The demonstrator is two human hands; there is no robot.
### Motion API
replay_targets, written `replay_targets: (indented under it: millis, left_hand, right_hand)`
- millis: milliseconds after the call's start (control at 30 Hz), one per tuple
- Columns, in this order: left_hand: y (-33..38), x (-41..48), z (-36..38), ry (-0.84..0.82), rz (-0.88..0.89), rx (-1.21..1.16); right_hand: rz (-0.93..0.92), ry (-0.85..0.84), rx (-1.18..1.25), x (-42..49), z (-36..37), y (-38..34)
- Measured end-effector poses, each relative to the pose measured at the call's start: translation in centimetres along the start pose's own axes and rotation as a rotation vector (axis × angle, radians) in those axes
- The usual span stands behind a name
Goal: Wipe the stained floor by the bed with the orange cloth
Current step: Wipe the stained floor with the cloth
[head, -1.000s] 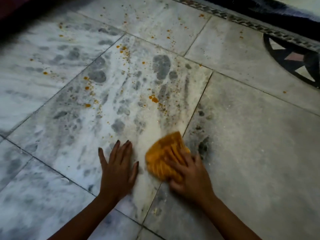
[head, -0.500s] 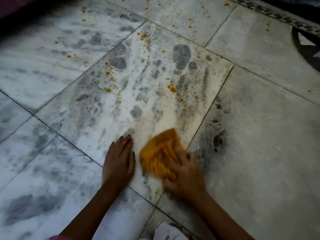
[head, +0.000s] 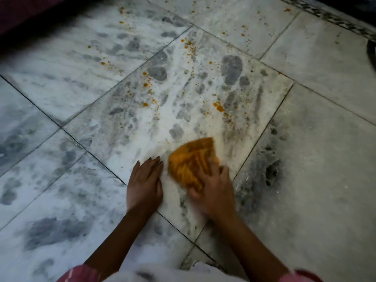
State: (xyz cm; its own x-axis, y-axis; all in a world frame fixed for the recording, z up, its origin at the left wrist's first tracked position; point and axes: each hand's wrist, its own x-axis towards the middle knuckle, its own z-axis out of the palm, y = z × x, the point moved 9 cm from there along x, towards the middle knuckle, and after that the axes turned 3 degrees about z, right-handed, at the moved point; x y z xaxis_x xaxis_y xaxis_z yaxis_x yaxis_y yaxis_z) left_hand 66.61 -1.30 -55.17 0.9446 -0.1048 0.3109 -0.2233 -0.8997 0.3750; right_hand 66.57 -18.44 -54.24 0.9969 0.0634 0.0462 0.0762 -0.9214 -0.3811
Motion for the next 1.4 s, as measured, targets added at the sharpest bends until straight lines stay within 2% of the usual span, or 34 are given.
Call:
replay_targets:
  millis: [67,133,200,300,433,500,567,633,700,767,833,933,1000,1067,1133,1200,1267,1333,1400]
  left_hand:
    - [-0.7,0.0,-0.5,0.000,0.078,0.033]
    - [-1.6,-0.3,-1.0,0.003,0.118,0.053]
    - [-2.0,-0.7,-1.2,0.005,0.101,0.062]
    - [-2.2,-0.5,-1.2,0.026,0.047,0.069]
    - [-2.8,-0.4,-1.5,0.038,-0.027,0.084]
    - [-3.6,-0.4,-1.9,0.057,-0.106,0.079]
    - [-3.9,-0.5,-1.8,0.068,-0.141,0.075]
    - [-4.0,-0.5,-1.9,0.081,-0.143,0.063]
    - [-4.2,-0.5,-2.1,0.105,-0.171,0.057]
    - [-4.4,-0.8,-2.2,0.125,-0.216,0.039]
    - [-5.1,-1.0,-2.5,0.143,-0.271,-0.002]
    - [-5.9,-1.2,-2.6,0.143,-0.357,-0.050]
    - [-6.4,-1.5,-3.0,0.141,-0.417,-0.043]
    - [-7.0,-2.3,-3.0,0.125,-0.470,-0.032]
    - [-7.6,-3.4,-3.1,0.100,-0.475,0.000]
    - [-8.1,-4.3,-3.3,0.089,-0.468,0.017]
    - [-8.3,-4.8,-3.6,0.100,-0.476,0.017]
    - [-7.8,-4.8,-3.8,0.109,-0.469,0.009]
    - [-7.5,-4.6,-3.8,0.113,-0.458,0.005]
  right_hand:
    - [-0.241,-0.104,0.040,-4.8,0.4,-0.5]
    - [-0.377,-0.100,-0.009,-7.6,-1.3,2.2]
    - [-0.339,-0.022,-0.084,-6.5,-4.4,5.7]
    - [-0.108,0.029,-0.195,0.2,-5.1,8.7]
    - [0.119,0.037,-0.186,8.5,-1.5,3.3]
    - [0.064,0.049,-0.098,8.4,0.5,-1.7]
    - [-0.110,-0.041,-0.051,5.0,2.0,-5.0]
    - [-0.280,-0.132,-0.007,0.5,2.4,-4.3]
    - [-0.377,-0.122,-0.010,-2.0,0.9,-1.3]
    - [-0.351,-0.054,-0.102,-0.8,-1.2,2.0]
    - [-0.212,0.008,-0.149,3.2,-2.0,3.3]
    - [-0.028,0.113,-0.141,9.4,-0.9,0.4]
    - [0.006,0.111,-0.091,11.3,1.0,-3.5]
    - [-0.066,0.065,-0.056,9.9,2.8,-7.2]
    - [-0.272,-0.031,-0.026,6.1,3.8,-9.2]
    - [-0.495,-0.107,0.028,2.1,3.7,-7.6]
    - [-0.636,-0.081,0.022,0.5,1.9,-3.9]
    - [-0.602,0.017,-0.013,2.5,-0.1,-0.2]
    - [-0.372,0.111,-0.037,6.8,-1.0,0.9]
